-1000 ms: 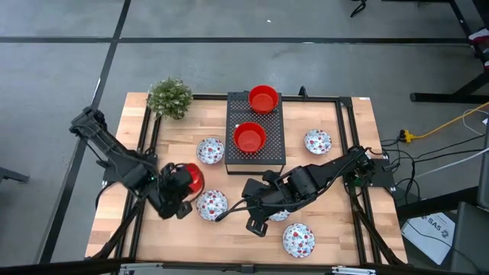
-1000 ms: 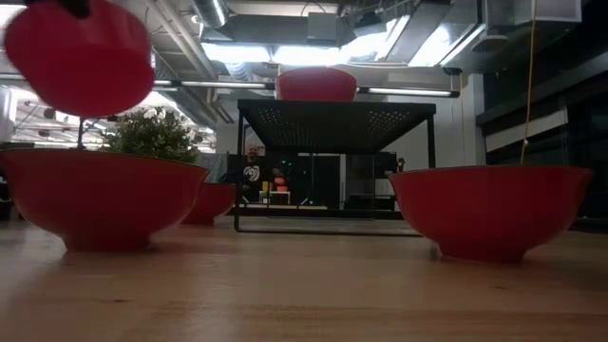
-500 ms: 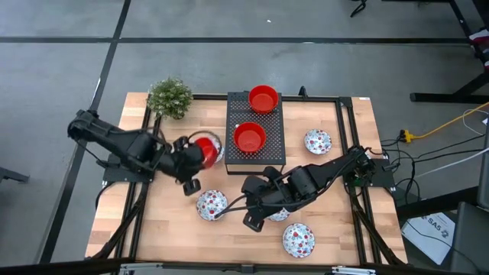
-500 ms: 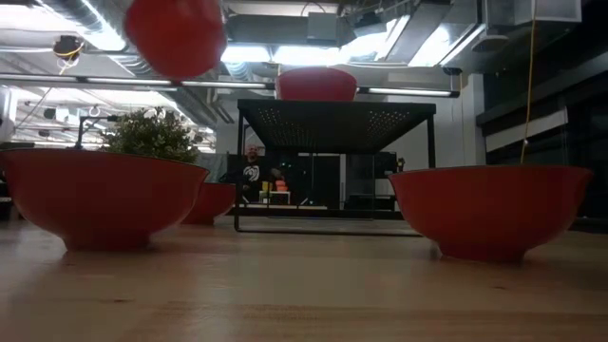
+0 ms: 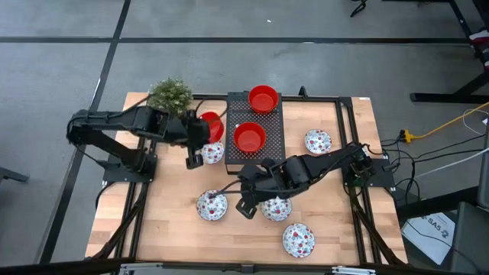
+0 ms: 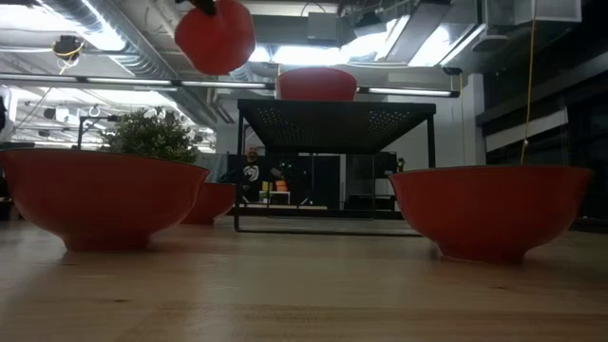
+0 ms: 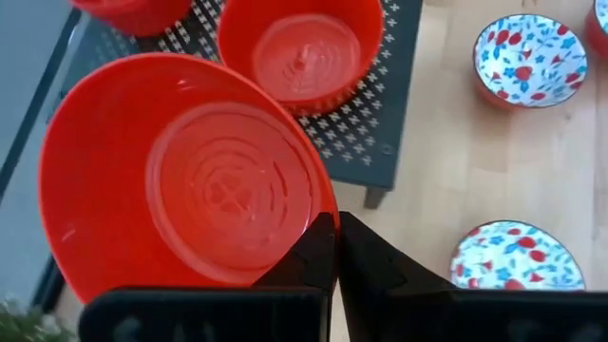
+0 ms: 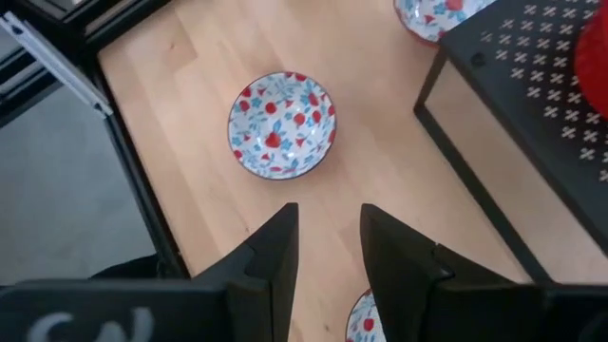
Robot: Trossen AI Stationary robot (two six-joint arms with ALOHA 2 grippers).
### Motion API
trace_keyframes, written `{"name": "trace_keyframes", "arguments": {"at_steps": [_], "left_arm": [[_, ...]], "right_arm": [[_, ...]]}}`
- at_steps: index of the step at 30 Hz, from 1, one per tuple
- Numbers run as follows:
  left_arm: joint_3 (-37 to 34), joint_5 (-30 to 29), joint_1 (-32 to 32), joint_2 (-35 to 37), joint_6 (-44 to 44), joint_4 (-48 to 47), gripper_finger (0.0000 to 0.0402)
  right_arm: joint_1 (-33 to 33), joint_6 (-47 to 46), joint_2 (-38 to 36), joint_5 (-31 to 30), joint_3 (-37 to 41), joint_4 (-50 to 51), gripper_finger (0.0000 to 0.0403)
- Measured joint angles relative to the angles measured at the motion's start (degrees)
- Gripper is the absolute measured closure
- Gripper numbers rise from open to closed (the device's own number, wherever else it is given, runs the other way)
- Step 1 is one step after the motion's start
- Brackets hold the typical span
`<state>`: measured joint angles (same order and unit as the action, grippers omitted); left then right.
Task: Pick & Place Mini bowls
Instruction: Stack the red bowl on top of the bottom red bowls on the shelf
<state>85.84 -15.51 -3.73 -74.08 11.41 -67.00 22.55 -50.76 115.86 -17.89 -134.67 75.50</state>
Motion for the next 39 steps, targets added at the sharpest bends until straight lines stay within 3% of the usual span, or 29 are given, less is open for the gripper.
{"name": "trace_keyframes", "arguments": {"at_steps": [9,19,27,31,39], "left_arm": [[6.4,5.6,7.9,-3.6,-13.8,-1.3,0.0399],[14.9,12.4,11.0,-11.7,-30.7,-4.0,0.0399],[18.2,12.4,10.5,-16.4,-45.3,-4.0,0.0399],[18.8,12.1,10.1,-18.5,-48.0,-3.9,0.0399],[19.0,10.7,9.0,-22.8,-51.3,-3.3,0.0399]], "right_arm": [[-1.0,0.2,0.0,0.0,0.0,0.0,0.0287],[-1.0,-0.1,0.0,0.1,0.0,0.0,0.0287],[-1.0,-0.3,0.0,2.3,0.0,-0.3,0.0287],[-0.7,-2.4,0.0,5.1,0.0,-0.6,0.0287],[0.4,-3.3,0.0,2.6,0.0,-1.3,0.0287]]}}
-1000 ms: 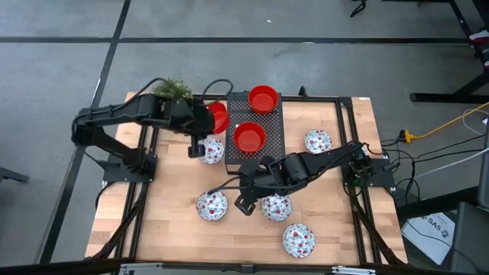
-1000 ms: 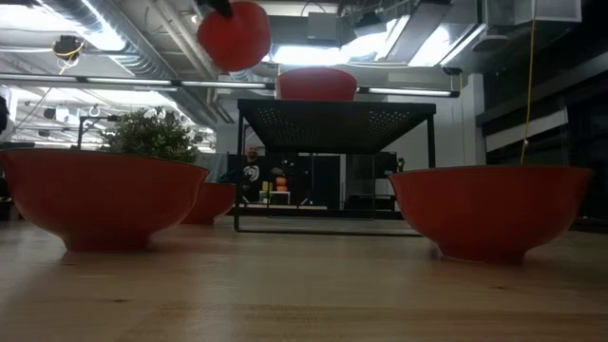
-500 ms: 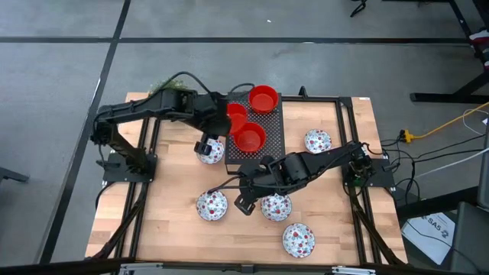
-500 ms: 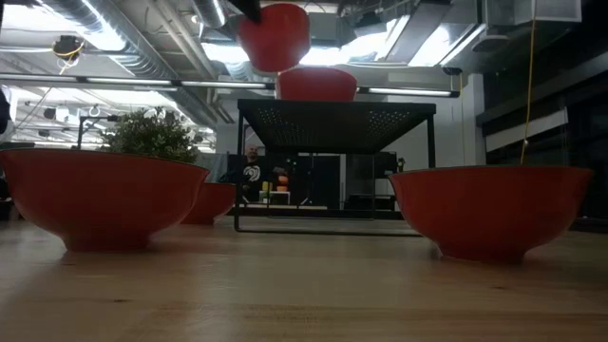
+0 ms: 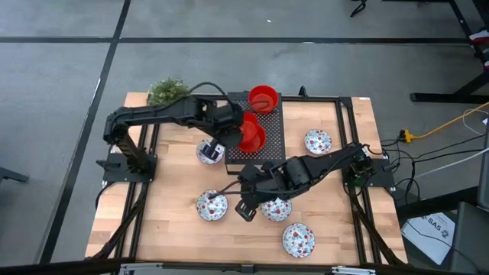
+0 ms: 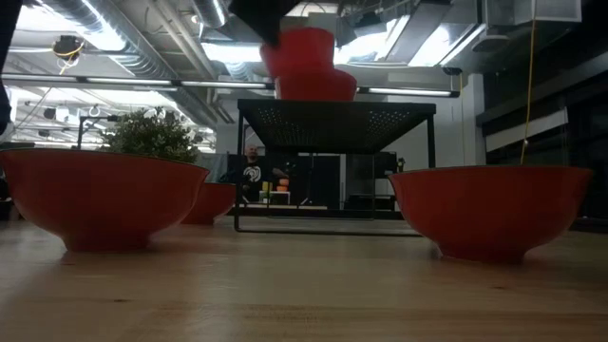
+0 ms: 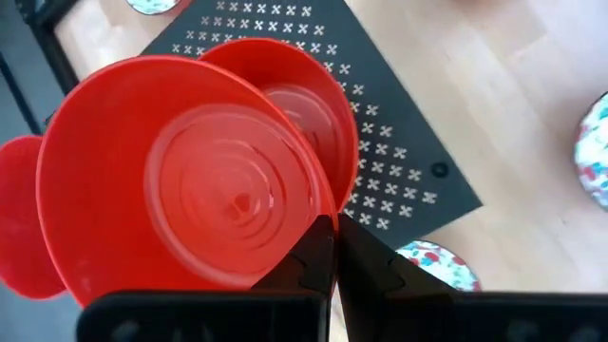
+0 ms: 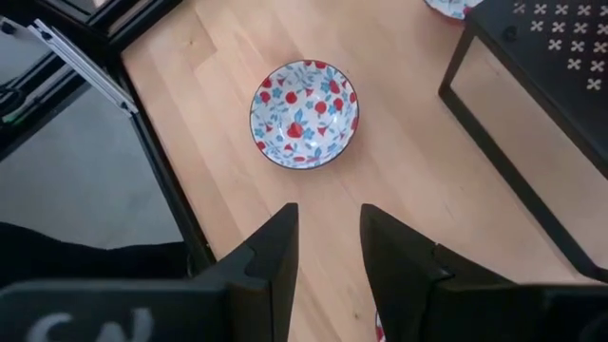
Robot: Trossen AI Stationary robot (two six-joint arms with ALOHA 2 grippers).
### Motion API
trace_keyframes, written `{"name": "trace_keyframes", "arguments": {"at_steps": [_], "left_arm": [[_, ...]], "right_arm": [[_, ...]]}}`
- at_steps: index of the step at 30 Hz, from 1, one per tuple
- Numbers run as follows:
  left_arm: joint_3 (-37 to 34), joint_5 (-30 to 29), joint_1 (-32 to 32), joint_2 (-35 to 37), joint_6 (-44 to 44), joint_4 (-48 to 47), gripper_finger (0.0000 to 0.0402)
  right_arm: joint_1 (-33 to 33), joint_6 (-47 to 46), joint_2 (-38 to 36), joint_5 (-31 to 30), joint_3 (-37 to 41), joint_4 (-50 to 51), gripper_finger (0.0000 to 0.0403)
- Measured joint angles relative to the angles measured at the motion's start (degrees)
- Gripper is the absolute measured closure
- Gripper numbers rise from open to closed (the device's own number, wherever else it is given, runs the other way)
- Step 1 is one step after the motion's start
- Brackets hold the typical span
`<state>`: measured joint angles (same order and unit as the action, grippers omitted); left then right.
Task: Pick & Place Mini bowls
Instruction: Stack the red bowl on top of the bottom red bowls on the shelf
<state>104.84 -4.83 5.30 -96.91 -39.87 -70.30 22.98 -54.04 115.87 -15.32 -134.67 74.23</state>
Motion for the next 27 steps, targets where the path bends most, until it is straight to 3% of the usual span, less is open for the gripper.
{"name": "trace_keyframes", "arguments": {"at_steps": [10,27], "left_arm": [[0.0,-1.4,-2.0,-1.0,-5.1,4.6,0.0399],[-1.3,0.8,-1.3,-2.5,-5.4,5.6,0.0399]], "right_arm": [[0.0,0.0,0.0,-1.7,0.0,-0.8,0.0287],[0.1,0.0,0.0,-1.7,0.0,-1.8,0.0287]]}}
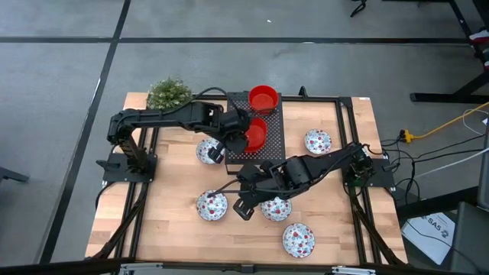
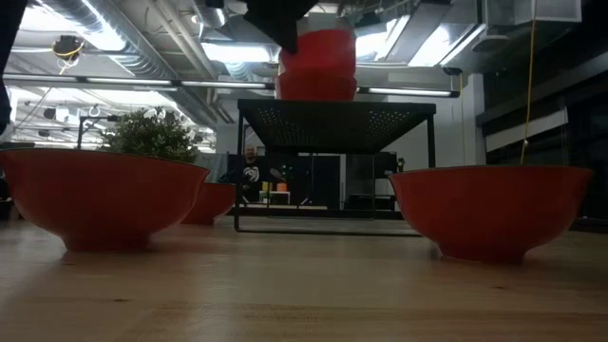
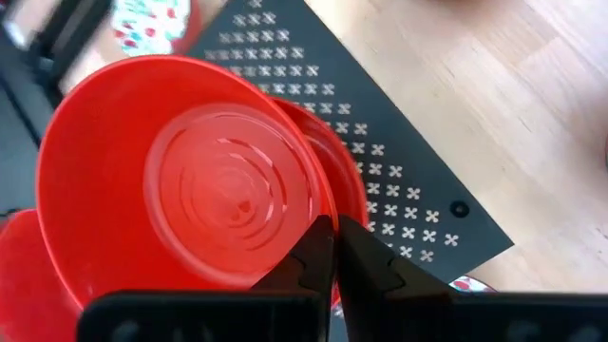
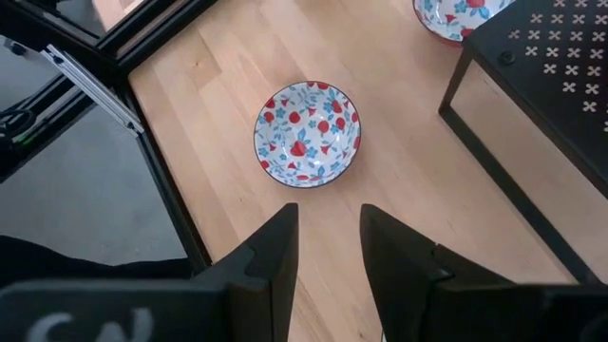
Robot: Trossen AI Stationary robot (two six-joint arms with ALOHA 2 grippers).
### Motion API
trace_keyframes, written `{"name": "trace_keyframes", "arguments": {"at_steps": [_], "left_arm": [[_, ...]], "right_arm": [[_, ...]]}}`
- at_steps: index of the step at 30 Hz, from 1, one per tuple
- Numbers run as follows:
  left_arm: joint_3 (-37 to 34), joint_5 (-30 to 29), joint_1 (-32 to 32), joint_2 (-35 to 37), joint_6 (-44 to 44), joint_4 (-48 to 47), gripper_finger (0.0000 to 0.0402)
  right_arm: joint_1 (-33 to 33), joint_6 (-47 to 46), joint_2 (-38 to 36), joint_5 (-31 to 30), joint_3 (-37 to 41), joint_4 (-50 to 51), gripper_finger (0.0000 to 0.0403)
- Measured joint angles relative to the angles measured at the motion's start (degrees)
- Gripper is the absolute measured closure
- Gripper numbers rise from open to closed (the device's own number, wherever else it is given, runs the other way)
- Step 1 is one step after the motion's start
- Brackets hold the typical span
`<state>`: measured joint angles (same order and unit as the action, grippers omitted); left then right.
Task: Pick & Place Mini bowls
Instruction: Stack the red bowl on top of the bottom red bowls on the shelf, then stack the bottom red bowls on top of the other stacked red bowls on the shelf
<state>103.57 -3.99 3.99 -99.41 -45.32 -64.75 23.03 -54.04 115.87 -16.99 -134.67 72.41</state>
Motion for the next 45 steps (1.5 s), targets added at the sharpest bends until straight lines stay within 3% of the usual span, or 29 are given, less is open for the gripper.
{"name": "trace_keyframes", "arguments": {"at_steps": [8,19,31,38,45], "left_arm": [[0.0,-3.4,0.2,-1.9,0.4,-1.7,0.0399],[0.0,-3.8,0.2,-1.8,5.5,-3.5,0.0394],[0.2,-3.8,0.1,-1.8,6.3,-2.9,0.032],[4.0,2.6,0.1,-0.1,9.1,-2.4,0.0302],[4.5,2.6,0.2,3.8,11.7,-3.6,0.031]], "right_arm": [[0.0,0.0,0.0,0.0,0.0,-0.5,0.0287],[0.0,0.3,0.0,0.1,0.0,-0.6,0.0287],[0.0,0.3,0.0,0.0,0.0,-0.6,0.0287],[0.0,0.3,0.0,0.1,0.0,-0.6,0.0287],[0.0,0.3,0.0,0.1,0.0,-0.6,0.0287]]}}
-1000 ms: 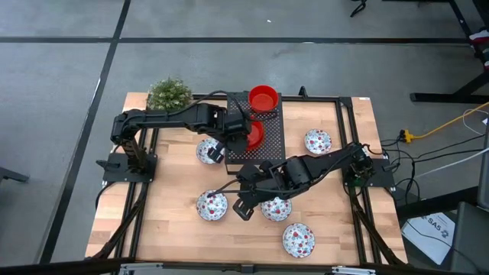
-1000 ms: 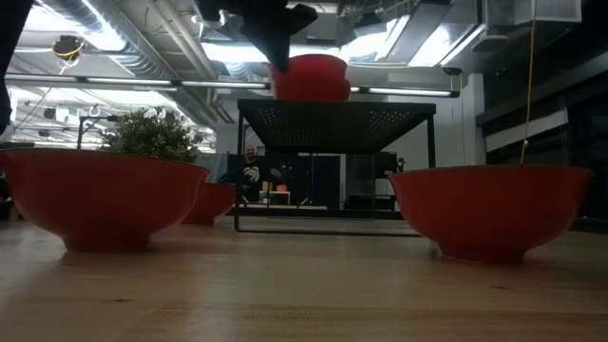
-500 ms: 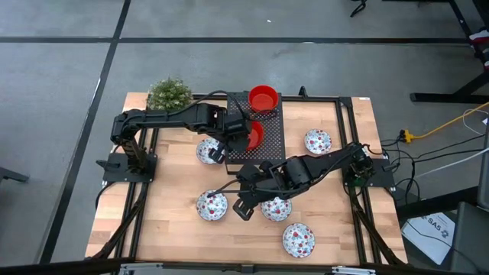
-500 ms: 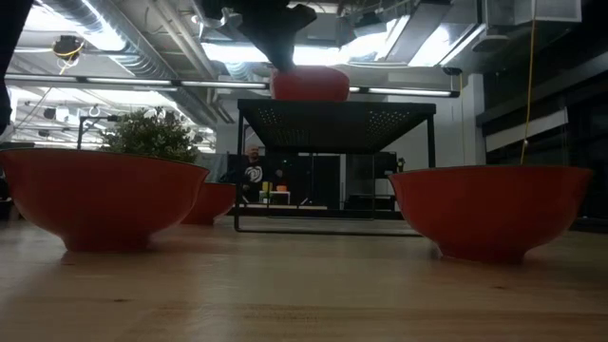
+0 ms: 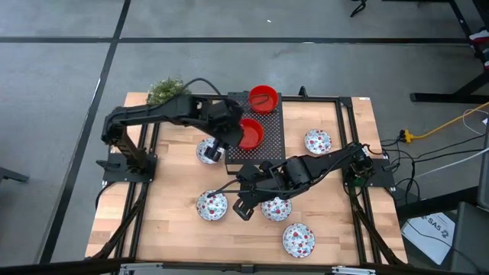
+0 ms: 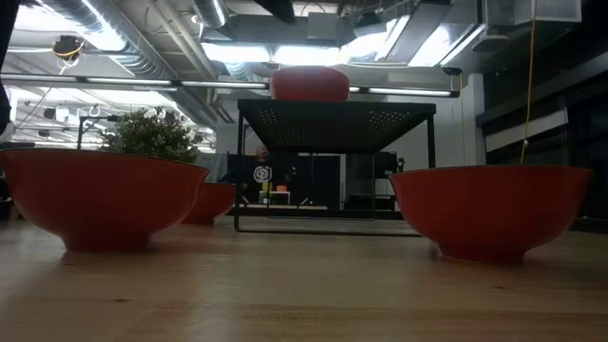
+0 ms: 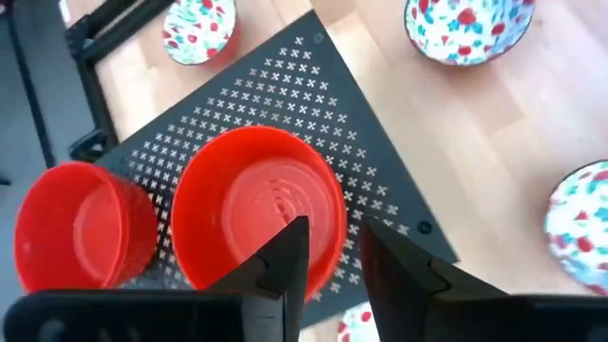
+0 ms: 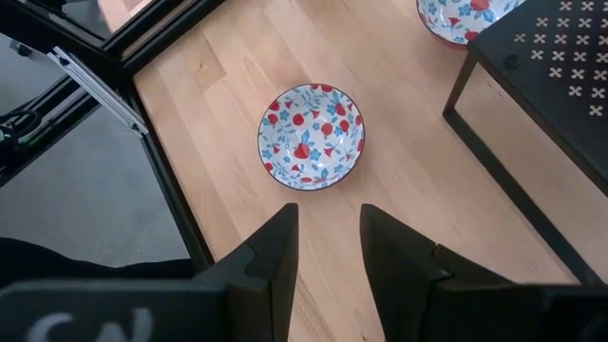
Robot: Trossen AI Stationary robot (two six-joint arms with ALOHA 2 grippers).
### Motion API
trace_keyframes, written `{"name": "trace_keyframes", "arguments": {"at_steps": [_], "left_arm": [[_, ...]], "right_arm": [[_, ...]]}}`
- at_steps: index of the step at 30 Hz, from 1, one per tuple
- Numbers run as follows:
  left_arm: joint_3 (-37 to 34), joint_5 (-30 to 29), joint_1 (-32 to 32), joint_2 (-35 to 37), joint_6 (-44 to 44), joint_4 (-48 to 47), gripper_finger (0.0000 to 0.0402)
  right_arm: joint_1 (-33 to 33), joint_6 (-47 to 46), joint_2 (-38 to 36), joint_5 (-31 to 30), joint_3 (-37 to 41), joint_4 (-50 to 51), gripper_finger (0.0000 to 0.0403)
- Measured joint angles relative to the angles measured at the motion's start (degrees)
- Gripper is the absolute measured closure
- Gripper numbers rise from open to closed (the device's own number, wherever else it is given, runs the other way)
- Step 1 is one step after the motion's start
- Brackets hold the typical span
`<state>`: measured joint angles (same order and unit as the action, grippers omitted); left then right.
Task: Pick & Place Mini bowls
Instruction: Stack the bottom red bowls on top of the other stacked red bowls on the shelf
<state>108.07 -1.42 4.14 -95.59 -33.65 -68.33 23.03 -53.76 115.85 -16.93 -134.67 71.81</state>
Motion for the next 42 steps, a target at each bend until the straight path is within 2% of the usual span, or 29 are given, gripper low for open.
{"name": "trace_keyframes", "arguments": {"at_steps": [10,19,26,30,33,38,42], "left_arm": [[-0.9,6.5,0.0,6.0,11.1,-6.8,0.0311],[-1.9,6.3,-3.1,7.4,23.3,-12.4,0.0319],[-1.9,5.5,-8.7,7.4,29.3,-12.9,0.032],[-2.0,4.1,-12.7,7.4,32.9,-12.6,0.032],[-2.0,0.0,-15.9,7.4,36.2,-12.5,0.032],[-3.4,-7.6,-20.7,7.4,43.4,-11.5,0.032],[-7.2,-9.6,-23.7,7.4,51.3,-9.1,0.032]], "right_arm": [[0.0,0.0,0.0,0.1,0.0,0.0,0.0287],[0.0,4.5,0.0,0.3,0.0,0.0,0.0287],[0.0,8.1,0.0,7.1,0.0,1.6,0.0287],[0.9,10.2,-0.2,7.5,0.0,2.6,0.0287],[2.3,11.6,-0.9,4.7,0.0,4.3,0.0287],[5.4,16.5,-3.5,-6.9,0.0,9.3,0.0287],[7.4,21.6,-4.1,-12.9,0.0,12.6,0.0287]]}}
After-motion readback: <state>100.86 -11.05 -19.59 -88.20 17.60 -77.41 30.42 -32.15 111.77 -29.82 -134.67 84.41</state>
